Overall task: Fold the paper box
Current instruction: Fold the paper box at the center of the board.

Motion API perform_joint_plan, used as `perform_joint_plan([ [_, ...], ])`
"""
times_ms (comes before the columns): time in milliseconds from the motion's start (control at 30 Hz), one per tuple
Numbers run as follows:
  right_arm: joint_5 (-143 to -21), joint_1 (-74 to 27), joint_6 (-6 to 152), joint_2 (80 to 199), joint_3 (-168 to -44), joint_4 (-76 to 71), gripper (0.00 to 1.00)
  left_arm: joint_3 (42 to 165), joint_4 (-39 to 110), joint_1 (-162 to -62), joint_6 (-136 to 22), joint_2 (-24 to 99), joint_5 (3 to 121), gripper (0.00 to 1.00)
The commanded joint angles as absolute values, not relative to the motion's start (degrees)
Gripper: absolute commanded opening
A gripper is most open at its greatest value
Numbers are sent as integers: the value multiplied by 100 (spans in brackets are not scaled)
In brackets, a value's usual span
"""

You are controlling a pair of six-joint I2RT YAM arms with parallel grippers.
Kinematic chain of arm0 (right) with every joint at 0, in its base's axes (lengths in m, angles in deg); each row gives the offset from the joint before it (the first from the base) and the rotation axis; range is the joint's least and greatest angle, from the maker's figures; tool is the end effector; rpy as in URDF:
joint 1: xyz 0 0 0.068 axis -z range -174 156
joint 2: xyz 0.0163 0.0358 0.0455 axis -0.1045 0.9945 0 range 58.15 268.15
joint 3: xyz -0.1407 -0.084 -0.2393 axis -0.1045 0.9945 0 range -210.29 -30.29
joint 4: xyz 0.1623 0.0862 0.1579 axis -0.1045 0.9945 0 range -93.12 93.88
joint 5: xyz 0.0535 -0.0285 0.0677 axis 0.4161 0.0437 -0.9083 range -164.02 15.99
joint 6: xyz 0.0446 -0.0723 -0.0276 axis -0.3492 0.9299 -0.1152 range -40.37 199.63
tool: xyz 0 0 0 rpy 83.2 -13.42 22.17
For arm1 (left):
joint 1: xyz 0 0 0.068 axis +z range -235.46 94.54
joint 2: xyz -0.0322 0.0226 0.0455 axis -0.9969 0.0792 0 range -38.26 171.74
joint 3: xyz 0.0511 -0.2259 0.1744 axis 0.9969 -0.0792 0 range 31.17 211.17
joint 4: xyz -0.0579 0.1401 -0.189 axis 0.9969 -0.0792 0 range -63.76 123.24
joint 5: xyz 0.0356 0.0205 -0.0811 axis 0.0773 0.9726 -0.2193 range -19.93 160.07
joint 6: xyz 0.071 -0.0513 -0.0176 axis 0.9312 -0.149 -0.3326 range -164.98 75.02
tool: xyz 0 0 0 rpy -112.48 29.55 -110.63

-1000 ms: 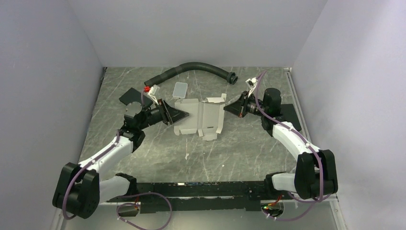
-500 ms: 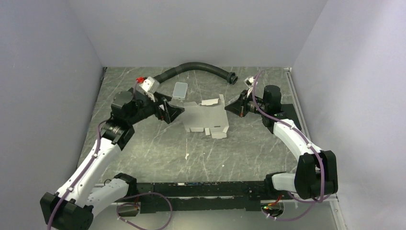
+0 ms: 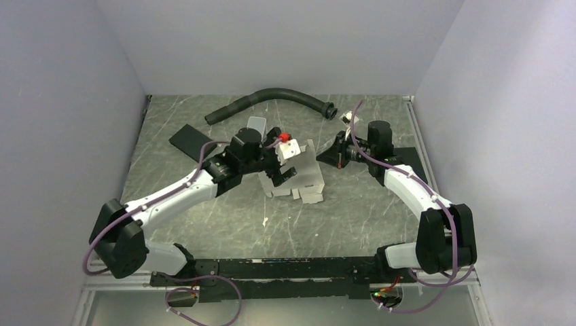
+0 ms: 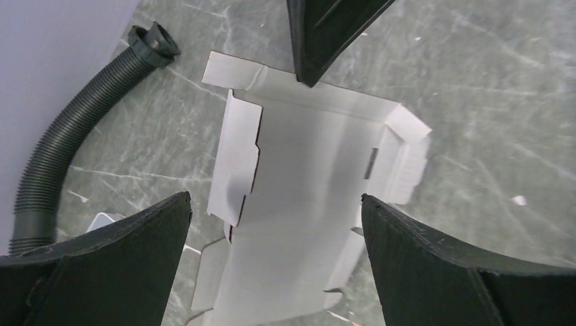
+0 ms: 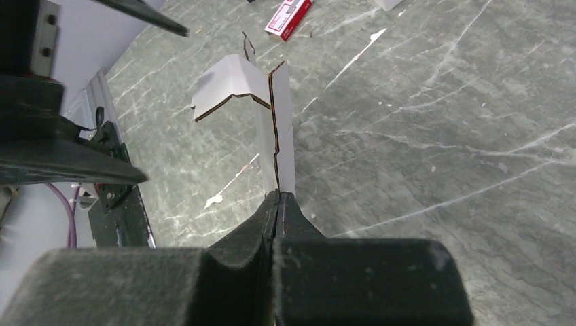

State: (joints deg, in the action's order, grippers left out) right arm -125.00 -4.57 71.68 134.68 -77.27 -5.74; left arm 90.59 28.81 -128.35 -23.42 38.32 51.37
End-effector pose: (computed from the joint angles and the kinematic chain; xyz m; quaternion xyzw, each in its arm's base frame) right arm 0.2736 0.1138 0.2727 -0.2426 0.7641 0.4380 0.4069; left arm 0.2213 -0.2404 0.3236 0.5124 0.6416 -0.2347 0.5202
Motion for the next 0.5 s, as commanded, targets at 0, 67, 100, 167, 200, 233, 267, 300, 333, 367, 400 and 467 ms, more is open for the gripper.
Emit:
perform_joint_plan([
  [0, -12437, -515, 7279, 13443, -8008, -608, 0, 8934, 4122, -12976, -1316, 4086, 5824, 98],
  [67, -12438, -521, 7260, 13456, -8004, -631, 0, 8948, 4312, -13080, -1197, 4260, 6052, 94],
  [100, -12445, -528, 7260, 13463, -8004, -631, 0, 8935, 4433, -13165, -1144, 4335, 6196, 91],
  [167, -12455, -549, 7243, 13472, -8004, -637, 0, 8936, 4632, -13273, -1031, 4486, 6541, 87],
  [200, -12450, -558, 7242, 13476, -8004, -640, 0, 8936, 4739, -13322, -961, 4554, 6706, 85],
  [233, -12447, -564, 7242, 13477, -8004, -639, 0, 8936, 4818, -13369, -918, 4609, 6873, 82],
  [267, -12446, -569, 7245, 13482, -8008, -642, 0, 8943, 4843, -13397, -868, 4653, 6968, 80],
  [300, -12446, -569, 7242, 13485, -8012, -638, 0, 8959, 4844, -13427, -824, 4695, 6986, 78],
  [333, -12446, -569, 7250, 13492, -8019, -629, 0, 8969, 4846, -13457, -784, 4730, 6989, 75],
  [367, -12439, -576, 7251, 13495, -8017, -630, 0, 8985, 4830, -13499, -731, 4759, 7225, 73],
  [400, -12438, -578, 7253, 13499, -8020, -633, 0, 8988, 4836, -13533, -675, 4787, 7336, 72],
  [467, -12417, -586, 7259, 13510, -8026, -614, 0, 8964, 4884, -13605, -589, 4817, 7476, 62],
])
